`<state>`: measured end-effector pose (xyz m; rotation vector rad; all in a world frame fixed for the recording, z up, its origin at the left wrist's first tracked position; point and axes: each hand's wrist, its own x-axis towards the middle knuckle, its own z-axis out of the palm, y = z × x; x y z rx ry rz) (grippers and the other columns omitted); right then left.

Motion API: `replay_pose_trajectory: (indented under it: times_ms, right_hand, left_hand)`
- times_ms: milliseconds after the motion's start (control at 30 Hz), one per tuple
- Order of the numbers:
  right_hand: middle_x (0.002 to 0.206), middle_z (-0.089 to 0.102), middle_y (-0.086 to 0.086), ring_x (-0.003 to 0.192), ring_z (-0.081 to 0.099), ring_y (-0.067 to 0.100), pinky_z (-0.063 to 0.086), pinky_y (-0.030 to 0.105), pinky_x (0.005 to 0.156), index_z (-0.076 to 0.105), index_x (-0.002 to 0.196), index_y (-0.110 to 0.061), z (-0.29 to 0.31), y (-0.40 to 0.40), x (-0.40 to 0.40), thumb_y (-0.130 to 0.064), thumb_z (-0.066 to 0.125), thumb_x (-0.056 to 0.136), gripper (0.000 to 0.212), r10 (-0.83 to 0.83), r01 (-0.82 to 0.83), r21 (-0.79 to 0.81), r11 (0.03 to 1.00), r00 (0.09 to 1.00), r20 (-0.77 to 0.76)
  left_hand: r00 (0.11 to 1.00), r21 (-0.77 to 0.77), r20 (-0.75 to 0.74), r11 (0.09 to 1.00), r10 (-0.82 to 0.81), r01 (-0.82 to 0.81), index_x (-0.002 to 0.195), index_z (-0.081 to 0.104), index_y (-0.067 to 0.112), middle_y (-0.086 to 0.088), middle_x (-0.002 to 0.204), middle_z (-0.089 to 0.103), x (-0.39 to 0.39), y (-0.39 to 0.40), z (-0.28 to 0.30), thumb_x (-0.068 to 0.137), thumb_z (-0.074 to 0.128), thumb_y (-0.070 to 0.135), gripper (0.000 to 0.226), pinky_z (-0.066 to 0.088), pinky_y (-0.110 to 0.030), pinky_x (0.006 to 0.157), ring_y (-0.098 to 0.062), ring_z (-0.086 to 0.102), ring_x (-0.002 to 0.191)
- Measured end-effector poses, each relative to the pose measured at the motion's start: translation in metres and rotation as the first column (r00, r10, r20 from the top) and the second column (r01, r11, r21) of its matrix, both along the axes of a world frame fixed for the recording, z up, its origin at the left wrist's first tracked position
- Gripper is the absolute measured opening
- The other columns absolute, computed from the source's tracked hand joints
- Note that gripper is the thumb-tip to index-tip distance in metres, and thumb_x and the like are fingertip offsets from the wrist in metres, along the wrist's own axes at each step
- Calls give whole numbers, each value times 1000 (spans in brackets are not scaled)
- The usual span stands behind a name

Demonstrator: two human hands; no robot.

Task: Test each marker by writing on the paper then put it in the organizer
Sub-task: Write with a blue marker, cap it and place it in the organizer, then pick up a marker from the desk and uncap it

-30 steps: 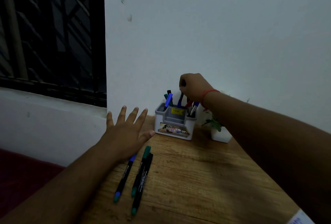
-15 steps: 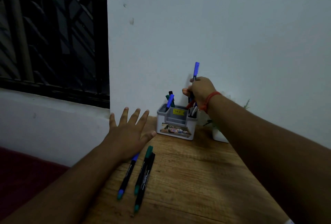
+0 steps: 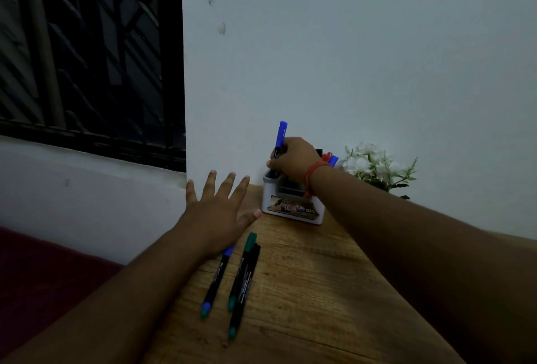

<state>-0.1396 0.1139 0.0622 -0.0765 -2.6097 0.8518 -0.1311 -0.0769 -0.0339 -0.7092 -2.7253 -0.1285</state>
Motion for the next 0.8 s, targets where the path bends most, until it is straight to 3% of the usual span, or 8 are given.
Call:
replay_pose_trajectory:
  times_ms: [133, 233, 333, 433, 533, 667, 733, 800]
  right_hand:
    - [97, 63, 7, 88, 59, 21, 49, 31, 78, 64, 107, -4, -1, 2, -1, -26, 73, 89, 30, -42, 43, 51, 998, 999, -30]
    - [99, 62, 5, 84, 57, 16, 46, 27, 74, 61, 109, -9, 0, 2, -1, -25, 72, 90, 27, -70, 69, -13, 998, 992, -100]
    - [97, 60, 3, 80, 54, 14, 42, 25, 71, 56, 103, -14, 1, -2, 13, -22, 66, 94, 15, -88, 89, -13, 996, 947, -309]
    - [85, 53, -3, 71, 48, 9, 38, 21, 63, 52, 92, -18, -9, -11, 50, -16, 59, 95, 9, 105, -28, 167, 986, 871, -479]
    - [92, 55, -4, 74, 50, 7, 45, 20, 67, 55, 96, -19, -35, -23, 95, -17, 59, 94, 4, 446, -265, 499, 825, 847, -288]
    - [110, 62, 2, 97, 56, 14, 47, 23, 88, 65, 110, -18, -64, -29, 127, -19, 59, 94, 17, 678, -503, 747, 434, 728, 96]
    - [113, 64, 1, 103, 57, 15, 51, 29, 86, 66, 115, -19, -69, -32, 133, -17, 58, 95, 22, 708, -542, 763, 352, 687, 162]
    - [112, 67, 0, 104, 58, 14, 49, 29, 86, 67, 115, -18, -71, -31, 138, -14, 60, 94, 22, 733, -556, 755, 346, 663, 152]
  left_hand:
    - [1000, -4, -6, 1000, 1, -1, 151, -19, 40, 4, 164, -15, 0, 0, 0, 83, -1, 78, 80, -10, -64, 114, -28, -21, 148]
    - [1000, -9, -8, 1000, 7, -7, 151, -19, 40, 4, 163, -16, -1, 0, 0, 84, 0, 78, 79, -11, -64, 114, -28, -22, 148]
    - [1000, 0, 4, 1000, 6, -6, 151, -19, 40, 4, 163, -16, -1, 0, 1, 85, 2, 77, 79, -11, -64, 113, -28, -22, 147]
    - [1000, 19, 9, 1000, 2, -2, 152, -17, 40, 3, 164, -15, -1, 0, 2, 83, 0, 78, 80, -10, -65, 113, -28, -22, 148]
    - [1000, 20, 18, 1000, 4, -5, 152, -17, 39, 3, 164, -14, -2, -1, 1, 88, 4, 75, 76, -10, -65, 113, -29, -22, 148]
    - [999, -2, 30, 1000, 25, -25, 152, -17, 38, 1, 164, -14, -3, 1, -1, 93, 13, 72, 74, -10, -66, 113, -30, -22, 148]
    - [999, 9, 35, 999, 31, -31, 153, -14, 38, 2, 164, -13, -2, 1, -3, 91, 8, 74, 76, -10, -65, 113, -30, -21, 148]
    - [999, 8, 35, 999, 32, -32, 153, -13, 38, 1, 165, -12, -1, 0, -5, 90, 7, 75, 76, -9, -65, 113, -30, -20, 148]
